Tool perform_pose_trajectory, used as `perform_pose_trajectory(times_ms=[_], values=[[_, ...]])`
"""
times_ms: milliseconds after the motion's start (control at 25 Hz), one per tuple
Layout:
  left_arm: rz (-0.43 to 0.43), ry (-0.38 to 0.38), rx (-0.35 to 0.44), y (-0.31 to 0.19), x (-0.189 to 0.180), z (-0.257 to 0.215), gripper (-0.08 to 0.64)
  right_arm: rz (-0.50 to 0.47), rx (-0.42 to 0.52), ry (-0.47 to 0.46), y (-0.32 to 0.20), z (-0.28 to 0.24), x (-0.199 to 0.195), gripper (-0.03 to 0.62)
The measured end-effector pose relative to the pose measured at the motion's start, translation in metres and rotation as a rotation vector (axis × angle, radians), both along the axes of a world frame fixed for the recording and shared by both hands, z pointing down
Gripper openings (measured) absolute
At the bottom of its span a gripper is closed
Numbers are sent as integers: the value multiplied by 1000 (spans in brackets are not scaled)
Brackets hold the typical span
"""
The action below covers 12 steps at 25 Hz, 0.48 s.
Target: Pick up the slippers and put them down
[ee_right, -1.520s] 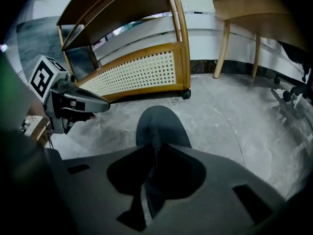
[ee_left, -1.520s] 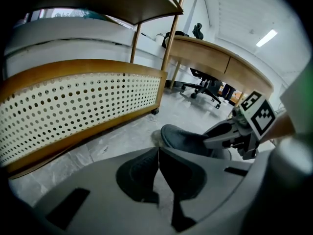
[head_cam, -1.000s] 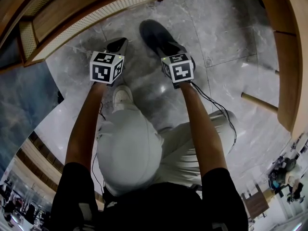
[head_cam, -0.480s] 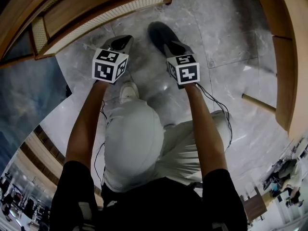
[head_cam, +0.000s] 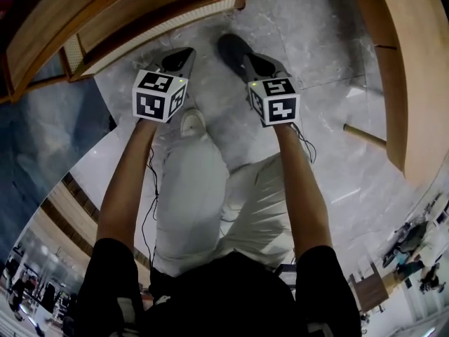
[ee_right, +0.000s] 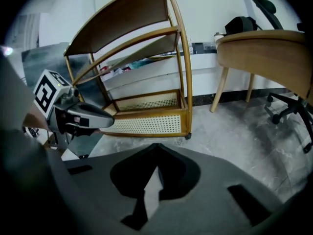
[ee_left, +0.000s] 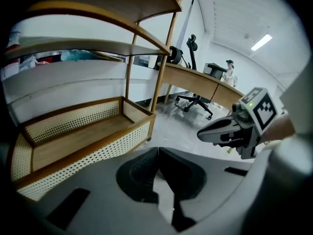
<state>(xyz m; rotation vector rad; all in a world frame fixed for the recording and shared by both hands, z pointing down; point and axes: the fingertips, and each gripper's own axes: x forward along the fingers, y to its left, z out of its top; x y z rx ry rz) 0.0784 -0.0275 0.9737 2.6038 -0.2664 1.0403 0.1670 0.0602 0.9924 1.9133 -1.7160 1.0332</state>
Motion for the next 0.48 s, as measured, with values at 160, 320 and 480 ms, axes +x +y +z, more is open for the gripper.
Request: perform_pose_trajectory(times_ms=[160,320,480], values=[[12,-3,3,6,-8,-57,6,24,12,-12,1,-59,-3,0],[-4,31,11,8,-6,-137,6,45,56,-22,1,-135,-3,0],[-10,65,5,20,5,-214,6,57,80,-25,10,-217,2,0]])
